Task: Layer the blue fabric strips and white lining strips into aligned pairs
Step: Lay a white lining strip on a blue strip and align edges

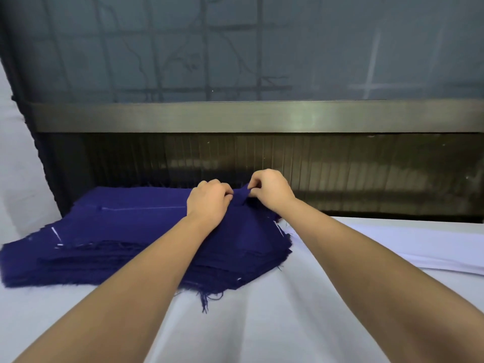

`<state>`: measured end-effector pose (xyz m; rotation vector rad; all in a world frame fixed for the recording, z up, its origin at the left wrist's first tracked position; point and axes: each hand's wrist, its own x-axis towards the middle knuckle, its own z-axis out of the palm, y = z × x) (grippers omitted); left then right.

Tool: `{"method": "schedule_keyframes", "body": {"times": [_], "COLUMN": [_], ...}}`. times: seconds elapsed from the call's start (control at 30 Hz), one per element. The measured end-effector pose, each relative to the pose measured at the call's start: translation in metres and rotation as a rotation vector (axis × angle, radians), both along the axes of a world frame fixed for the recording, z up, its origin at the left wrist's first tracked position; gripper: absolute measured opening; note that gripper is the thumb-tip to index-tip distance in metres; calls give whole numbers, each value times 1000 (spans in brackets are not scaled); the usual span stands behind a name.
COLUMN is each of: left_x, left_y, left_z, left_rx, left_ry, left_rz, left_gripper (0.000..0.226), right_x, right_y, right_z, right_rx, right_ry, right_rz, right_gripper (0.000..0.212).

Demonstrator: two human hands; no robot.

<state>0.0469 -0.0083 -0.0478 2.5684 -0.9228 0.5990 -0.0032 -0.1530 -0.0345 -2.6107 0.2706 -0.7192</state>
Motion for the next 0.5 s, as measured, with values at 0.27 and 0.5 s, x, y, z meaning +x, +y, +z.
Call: {"method": "schedule_keyframes", "body": {"times": [0.27,0.5], "left_x": [3,23], "left_y": [2,23], "left_z": [0,4], "left_rx": [40,18], "left_ry": [-40,-163], "left_rz": [-2,214], "left_gripper": [35,29], "right_x": [2,7], "right_y": [2,6], "right_z": [7,14], "right_rx": [105,128], "right_ry": [-66,-264], "right_rz": [88,-15], "right_gripper": [17,19]}}
